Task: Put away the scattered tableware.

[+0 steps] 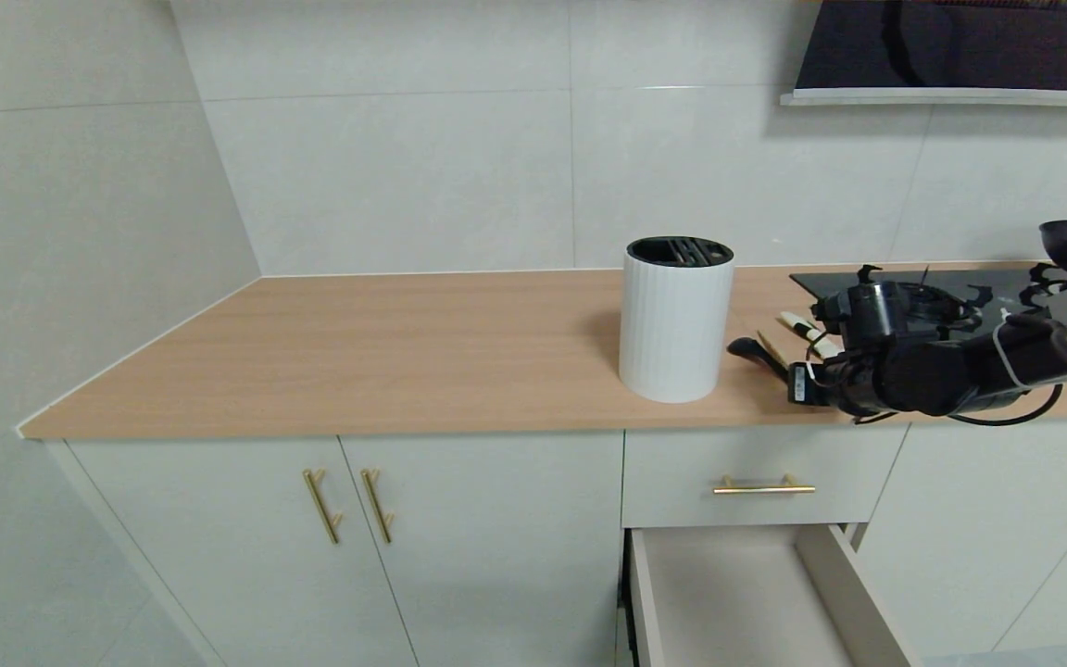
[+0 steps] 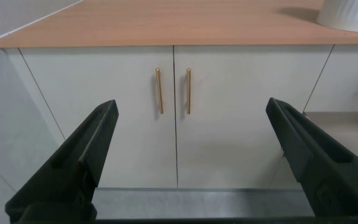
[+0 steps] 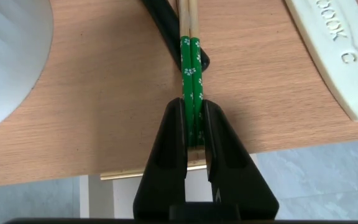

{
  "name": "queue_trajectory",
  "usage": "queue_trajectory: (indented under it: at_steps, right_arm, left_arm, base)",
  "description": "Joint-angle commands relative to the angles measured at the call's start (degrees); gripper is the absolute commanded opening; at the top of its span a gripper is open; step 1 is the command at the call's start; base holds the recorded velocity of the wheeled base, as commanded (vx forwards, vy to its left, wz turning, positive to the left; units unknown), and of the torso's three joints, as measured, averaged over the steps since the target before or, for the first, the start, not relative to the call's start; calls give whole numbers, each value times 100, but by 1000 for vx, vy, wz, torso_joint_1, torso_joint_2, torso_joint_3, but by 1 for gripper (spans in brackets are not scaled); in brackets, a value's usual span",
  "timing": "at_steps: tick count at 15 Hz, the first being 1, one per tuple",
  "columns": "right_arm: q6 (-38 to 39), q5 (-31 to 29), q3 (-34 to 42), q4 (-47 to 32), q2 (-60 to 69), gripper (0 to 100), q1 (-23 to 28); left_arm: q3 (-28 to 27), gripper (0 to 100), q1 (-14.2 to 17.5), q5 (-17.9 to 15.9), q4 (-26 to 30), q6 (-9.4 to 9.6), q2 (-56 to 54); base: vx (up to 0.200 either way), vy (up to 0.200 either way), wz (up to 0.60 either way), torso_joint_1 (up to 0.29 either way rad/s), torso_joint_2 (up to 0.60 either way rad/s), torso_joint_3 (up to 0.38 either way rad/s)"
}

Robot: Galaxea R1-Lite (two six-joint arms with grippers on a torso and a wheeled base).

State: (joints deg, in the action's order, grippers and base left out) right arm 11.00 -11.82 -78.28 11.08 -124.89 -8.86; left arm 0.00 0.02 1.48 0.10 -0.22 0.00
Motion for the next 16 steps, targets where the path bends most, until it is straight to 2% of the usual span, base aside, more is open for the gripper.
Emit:
queue_trajectory:
  at_steps: [1,5,8,10,11,12,13,16]
  right_arm:
    - [8,5,67,-45,281,0,-1]
    - [157,145,779,-783,1714,0,-54]
    - [113,699,1579,-1451,3015,0,-54]
    - [96,857,1640,-2470,3894,0,-63]
    - [96,980,1631,-2717,4096,0,-63]
    - [96,1244,1649,-2963,4333,0,-63]
    - [-10,1833,1605,-3367,4438,0,-63]
    - [-414,2123,1649,-3543,4395,0,-63]
  left_arm:
    - [0,100,-2,2,-1,-4,0]
    - [0,100,6,2,-1,-4,0]
    - [0,100,-2,2,-1,-4,0]
    - [0,100,-2,2,-1,-4,0]
    - [0,100,-2,2,-1,-4,0]
    - [0,100,-2,2,-1,-4,0]
    - [0,100,6,2,-1,-4,0]
    - [0,100,6,2,-1,-4,0]
  base:
    - [0,0,0,0,0,0]
    - [0,0,0,0,0,0]
    - [0,0,0,0,0,0]
    - [0,0,0,0,0,0]
    - [0,0,0,0,0,0]
    - [0,0,0,0,0,0]
    - [0,0,0,0,0,0]
    - [0,0,0,0,0,0]
